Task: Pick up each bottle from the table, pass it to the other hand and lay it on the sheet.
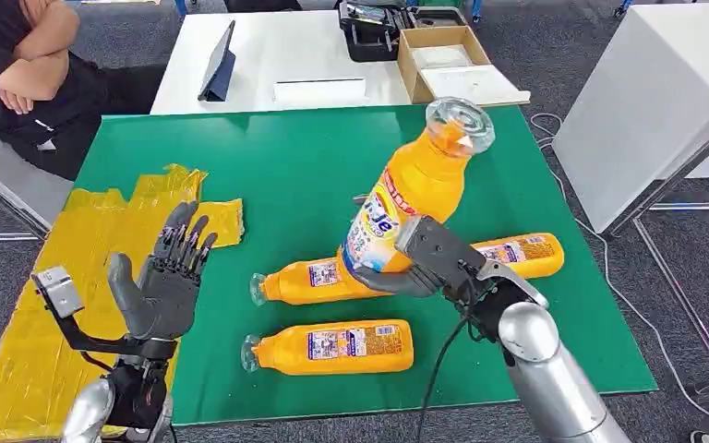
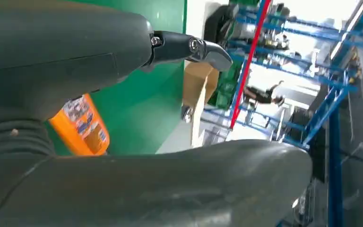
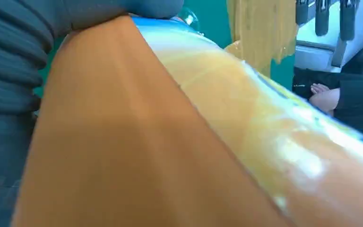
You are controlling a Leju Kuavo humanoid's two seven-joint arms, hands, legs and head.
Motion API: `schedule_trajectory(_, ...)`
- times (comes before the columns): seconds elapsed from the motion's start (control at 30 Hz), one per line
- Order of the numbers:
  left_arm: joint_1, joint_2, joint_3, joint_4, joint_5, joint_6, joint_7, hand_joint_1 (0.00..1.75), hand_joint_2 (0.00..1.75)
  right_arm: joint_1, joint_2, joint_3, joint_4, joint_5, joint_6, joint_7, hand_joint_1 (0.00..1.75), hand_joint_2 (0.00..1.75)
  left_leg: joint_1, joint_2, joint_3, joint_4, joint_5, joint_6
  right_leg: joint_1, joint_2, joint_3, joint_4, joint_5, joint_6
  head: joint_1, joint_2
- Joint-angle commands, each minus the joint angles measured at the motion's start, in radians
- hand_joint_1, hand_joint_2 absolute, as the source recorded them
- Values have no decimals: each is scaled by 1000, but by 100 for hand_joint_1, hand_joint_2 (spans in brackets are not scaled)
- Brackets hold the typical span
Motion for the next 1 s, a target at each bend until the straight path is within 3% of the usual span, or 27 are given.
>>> schedule_trajectory(0.03,46,78,-80,12,-11,-3,-22,0,0,111,-90,-4,-90,48,-30,-32,175,175,0,-2,2,-1,0,-2,0,-3,2,-1,-1,-1,0,0)
schedule_trajectory(0.5,68,64,-109,-18,-62,-5,-40,0,0,152,-33,-32,-117,58,-23,-25,175,175,0,0,2,-1,0,-2,0,-2,2,0,-1,-1,0,0)
schedule_trajectory(0.67,-1,34,-215,1,-118,64,-29,0,0,88,23,-19,-98,-50,-18,23,175,175,0,1,2,0,-1,-4,0,-2,2,1,-1,-1,0,0)
schedule_trajectory(0.87,-75,-4,-298,-3,-222,202,-25,0,0,-7,77,-32,-4,-115,-94,64,175,175,1,1,0,1,0,-3,0,-1,1,1,0,-1,0,0)
schedule_trajectory(1.0,-81,1,-293,22,-217,237,-58,0,0,2,72,-29,44,-177,-91,64,175,175,1,1,2,-1,0,-3,1,-1,2,0,0,-1,0,0)
